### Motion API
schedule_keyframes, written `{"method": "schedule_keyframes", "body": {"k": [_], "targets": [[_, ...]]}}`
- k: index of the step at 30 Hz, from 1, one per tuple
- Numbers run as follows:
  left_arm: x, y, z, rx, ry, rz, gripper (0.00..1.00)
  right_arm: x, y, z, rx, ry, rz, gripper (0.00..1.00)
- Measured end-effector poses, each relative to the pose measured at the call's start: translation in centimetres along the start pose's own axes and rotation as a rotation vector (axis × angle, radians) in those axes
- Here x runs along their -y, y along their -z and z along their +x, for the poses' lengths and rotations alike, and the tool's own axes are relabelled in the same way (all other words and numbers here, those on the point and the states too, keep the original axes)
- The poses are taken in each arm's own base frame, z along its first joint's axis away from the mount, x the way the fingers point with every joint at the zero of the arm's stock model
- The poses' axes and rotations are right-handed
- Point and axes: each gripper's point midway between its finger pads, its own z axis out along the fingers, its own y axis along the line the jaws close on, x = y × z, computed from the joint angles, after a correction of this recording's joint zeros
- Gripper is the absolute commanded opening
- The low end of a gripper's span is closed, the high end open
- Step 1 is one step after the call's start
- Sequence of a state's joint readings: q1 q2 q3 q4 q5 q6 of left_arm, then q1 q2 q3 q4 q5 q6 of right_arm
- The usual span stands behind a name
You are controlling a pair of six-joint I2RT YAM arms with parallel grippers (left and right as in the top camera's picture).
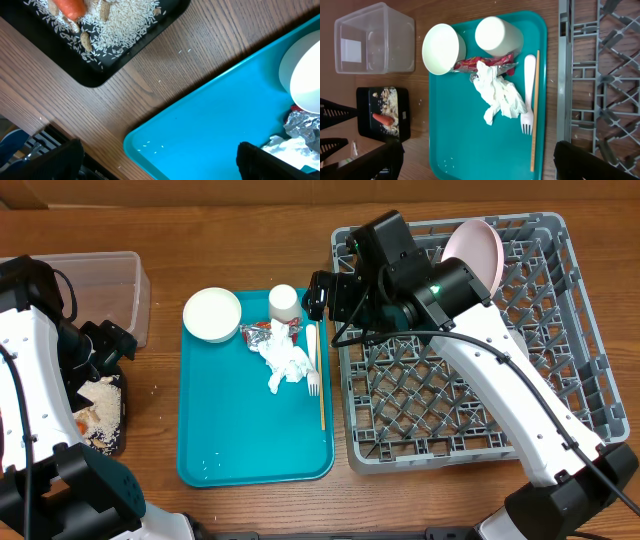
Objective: Sort waste into correct bins and load items into the dishwasher rack
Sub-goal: 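Move the right gripper back left above the teal tray edge, then move the left gripper to the back-left white bowl and grasp it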
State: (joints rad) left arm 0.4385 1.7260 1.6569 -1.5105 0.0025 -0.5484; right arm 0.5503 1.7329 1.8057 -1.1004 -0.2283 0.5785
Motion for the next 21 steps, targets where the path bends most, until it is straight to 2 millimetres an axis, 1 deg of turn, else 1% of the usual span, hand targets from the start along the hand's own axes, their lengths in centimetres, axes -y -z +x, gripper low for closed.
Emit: {"method": "schedule_keyframes", "body": {"k": [6,10,13,15,18,21], "targets": [[0.1,0.0,-0.2,0.008,0.0,0.005,1.0,0.0,0.0,0.0,0.001,0.0,0.0,1.0],[1.6,0.2,-2.5,0.099,0.022,0.069,1.0,0.0,0.0,0.0,0.0,-0.001,0.0,1.0],[2.3,0.3,-3.4,0.136,0.029,0.1,1.0,0.0,0.0,0.0,0.001,0.0,0.0,1.0],[2.6,0.4,-3.7,0.146,0.033,0.114,1.0,0.0,0.0,0.0,0.001,-0.001,0.0,1.0],[3.3,0.4,-2.9,0.102,0.037,0.157,1.0,0.0,0.0,0.0,0.001,0.0,0.0,1.0],[4.4,0.5,-0.9,0.005,0.017,0.231,1.0,0.0,0.0,0.0,0.001,0.0,0.0,1.0]]}}
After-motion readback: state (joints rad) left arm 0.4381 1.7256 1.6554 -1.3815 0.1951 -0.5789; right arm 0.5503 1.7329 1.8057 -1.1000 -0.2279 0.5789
